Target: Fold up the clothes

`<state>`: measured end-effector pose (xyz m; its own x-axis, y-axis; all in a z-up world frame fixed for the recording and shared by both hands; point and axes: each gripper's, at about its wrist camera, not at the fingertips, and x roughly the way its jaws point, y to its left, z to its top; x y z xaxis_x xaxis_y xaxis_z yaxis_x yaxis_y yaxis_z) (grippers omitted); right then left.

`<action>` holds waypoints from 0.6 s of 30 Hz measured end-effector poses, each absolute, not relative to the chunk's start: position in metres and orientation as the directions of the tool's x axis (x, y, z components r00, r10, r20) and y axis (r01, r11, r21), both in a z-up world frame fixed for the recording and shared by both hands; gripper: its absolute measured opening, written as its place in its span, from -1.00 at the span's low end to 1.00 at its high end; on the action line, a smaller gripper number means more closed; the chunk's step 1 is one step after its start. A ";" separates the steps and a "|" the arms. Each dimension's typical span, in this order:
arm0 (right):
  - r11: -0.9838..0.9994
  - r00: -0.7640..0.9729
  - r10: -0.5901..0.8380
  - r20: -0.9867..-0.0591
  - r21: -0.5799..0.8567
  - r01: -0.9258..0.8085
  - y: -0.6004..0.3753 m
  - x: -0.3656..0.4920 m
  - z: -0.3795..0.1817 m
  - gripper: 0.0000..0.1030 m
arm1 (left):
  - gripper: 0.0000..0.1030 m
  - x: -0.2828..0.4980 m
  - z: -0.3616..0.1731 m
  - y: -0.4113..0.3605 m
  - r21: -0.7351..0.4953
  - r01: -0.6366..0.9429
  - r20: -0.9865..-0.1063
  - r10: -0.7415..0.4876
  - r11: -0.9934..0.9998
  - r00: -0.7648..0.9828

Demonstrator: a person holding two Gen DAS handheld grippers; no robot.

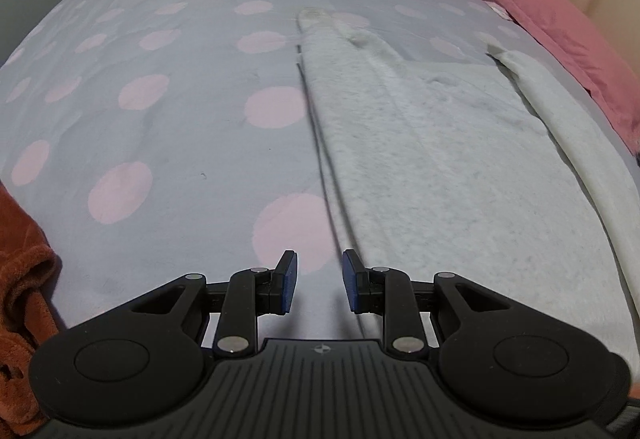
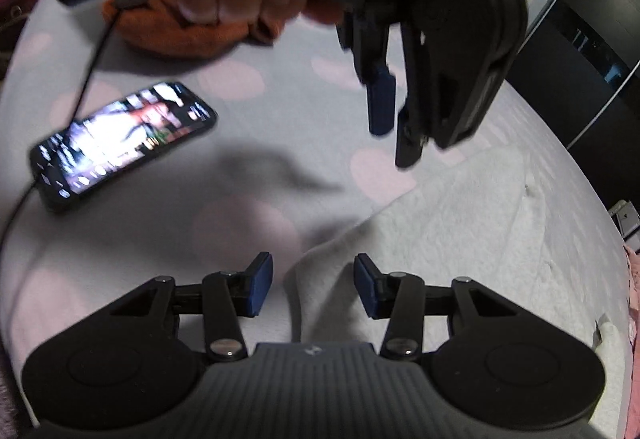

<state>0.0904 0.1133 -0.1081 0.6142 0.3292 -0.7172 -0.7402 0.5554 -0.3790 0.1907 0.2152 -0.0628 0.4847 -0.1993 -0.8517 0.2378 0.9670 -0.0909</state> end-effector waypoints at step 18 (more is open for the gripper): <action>0.615 0.575 0.317 -0.754 -0.298 -0.730 0.110 0.123 -0.123 -0.68 | -0.56 0.202 -0.065 0.214 -0.080 0.235 -0.846 -0.191 0.969 0.499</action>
